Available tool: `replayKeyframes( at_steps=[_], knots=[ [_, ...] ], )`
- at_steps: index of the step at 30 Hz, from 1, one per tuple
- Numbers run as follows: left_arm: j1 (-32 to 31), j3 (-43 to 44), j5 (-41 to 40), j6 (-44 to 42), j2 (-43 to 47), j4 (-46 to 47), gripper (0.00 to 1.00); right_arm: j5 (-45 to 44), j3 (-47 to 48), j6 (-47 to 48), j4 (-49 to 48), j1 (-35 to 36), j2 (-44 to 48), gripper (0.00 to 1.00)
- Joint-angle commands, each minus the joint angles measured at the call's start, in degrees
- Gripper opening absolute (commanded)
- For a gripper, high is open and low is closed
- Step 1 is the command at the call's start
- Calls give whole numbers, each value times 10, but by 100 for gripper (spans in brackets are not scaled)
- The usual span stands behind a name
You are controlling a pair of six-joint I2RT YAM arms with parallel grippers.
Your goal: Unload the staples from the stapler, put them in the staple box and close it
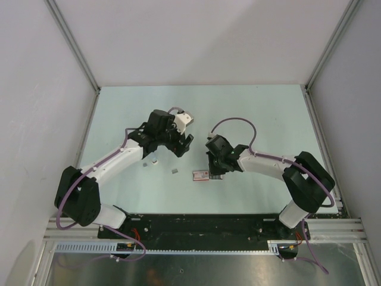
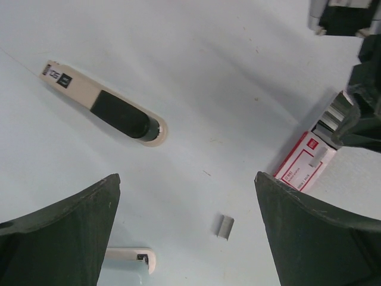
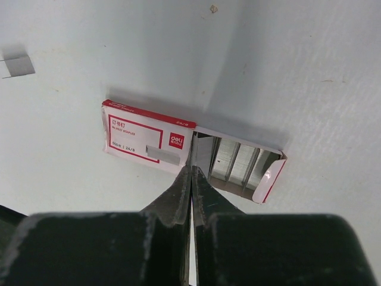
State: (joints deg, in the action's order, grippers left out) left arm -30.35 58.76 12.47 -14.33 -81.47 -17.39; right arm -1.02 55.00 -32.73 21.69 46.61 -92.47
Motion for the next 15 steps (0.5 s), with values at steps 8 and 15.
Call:
replayKeyframes(
  at_steps=[8,15],
  knots=[
    [-20,-21,36,-53,4,-5,100,-9,20,3,-24,14,-44,2],
    [-21,-19,38,-57,3,-9,99,-42,20,3,-16,28,-48,2]
  ],
)
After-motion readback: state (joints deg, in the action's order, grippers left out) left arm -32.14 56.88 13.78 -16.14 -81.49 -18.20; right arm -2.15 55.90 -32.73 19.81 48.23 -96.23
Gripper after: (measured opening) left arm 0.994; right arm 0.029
